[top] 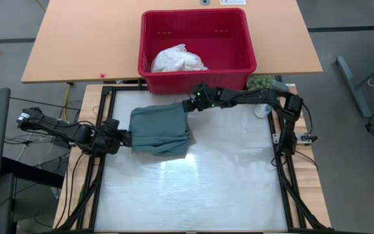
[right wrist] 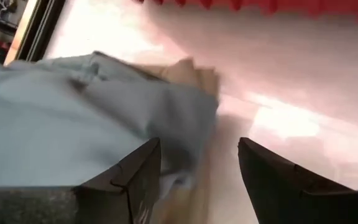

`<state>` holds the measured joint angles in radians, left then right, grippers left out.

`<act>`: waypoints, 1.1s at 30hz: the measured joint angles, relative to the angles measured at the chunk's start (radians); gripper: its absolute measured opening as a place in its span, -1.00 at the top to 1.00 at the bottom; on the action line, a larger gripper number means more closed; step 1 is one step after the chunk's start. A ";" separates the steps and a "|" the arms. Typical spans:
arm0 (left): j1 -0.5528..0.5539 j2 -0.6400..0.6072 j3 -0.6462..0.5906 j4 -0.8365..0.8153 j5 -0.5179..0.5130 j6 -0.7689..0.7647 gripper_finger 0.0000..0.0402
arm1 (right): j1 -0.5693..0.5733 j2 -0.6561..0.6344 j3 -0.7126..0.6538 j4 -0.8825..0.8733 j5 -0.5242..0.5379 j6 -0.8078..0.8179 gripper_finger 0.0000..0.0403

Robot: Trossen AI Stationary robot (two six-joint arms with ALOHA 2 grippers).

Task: Fold Laundry from Bin
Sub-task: Stack the folded blue pants on top of the folded brown short pants

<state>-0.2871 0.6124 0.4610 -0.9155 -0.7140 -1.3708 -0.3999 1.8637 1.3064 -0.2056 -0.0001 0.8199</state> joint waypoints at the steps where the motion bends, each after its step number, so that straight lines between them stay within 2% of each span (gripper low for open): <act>1: 0.000 0.000 0.000 -0.010 -0.008 0.000 0.44 | -0.005 0.000 0.000 0.004 0.001 -0.013 -0.18; 5: 0.000 0.000 0.000 -0.100 -0.065 -0.082 0.44 | -0.007 -0.018 0.000 0.019 0.001 -0.037 -0.18; 10: 0.000 -0.038 0.028 -0.123 -0.163 -0.195 0.44 | -0.002 -0.077 0.000 0.049 0.000 -0.092 -0.17; 12: -0.003 -0.066 0.065 -0.110 -0.186 -0.194 0.44 | 0.009 -0.107 0.000 0.052 -0.010 -0.142 -0.15; 14: -0.009 -0.096 0.105 -0.022 -0.214 -0.118 0.44 | 0.033 -0.141 0.000 0.056 -0.026 -0.180 -0.08; 17: -0.014 -0.129 0.122 0.283 -0.251 0.155 0.45 | 0.087 -0.161 0.002 0.077 -0.040 -0.214 0.12; 20: 0.016 -0.094 0.123 0.516 -0.190 0.420 0.57 | 0.148 -0.145 0.000 0.097 -0.038 -0.229 0.43; 24: 0.092 0.019 0.121 0.574 -0.078 0.479 0.93 | 0.210 -0.098 -0.001 0.191 -0.016 -0.253 0.89; 28: 0.190 0.153 0.121 0.622 0.015 0.481 0.98 | 0.232 -0.049 -0.002 0.279 -0.001 -0.267 0.90; 33: 0.302 0.315 0.122 0.697 0.094 0.571 1.00 | 0.218 0.035 -0.001 0.377 -0.008 -0.256 0.93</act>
<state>0.0145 0.9279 0.5834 -0.2184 -0.6200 -0.8000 -0.1821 1.8984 1.3052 0.1716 -0.0082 0.5637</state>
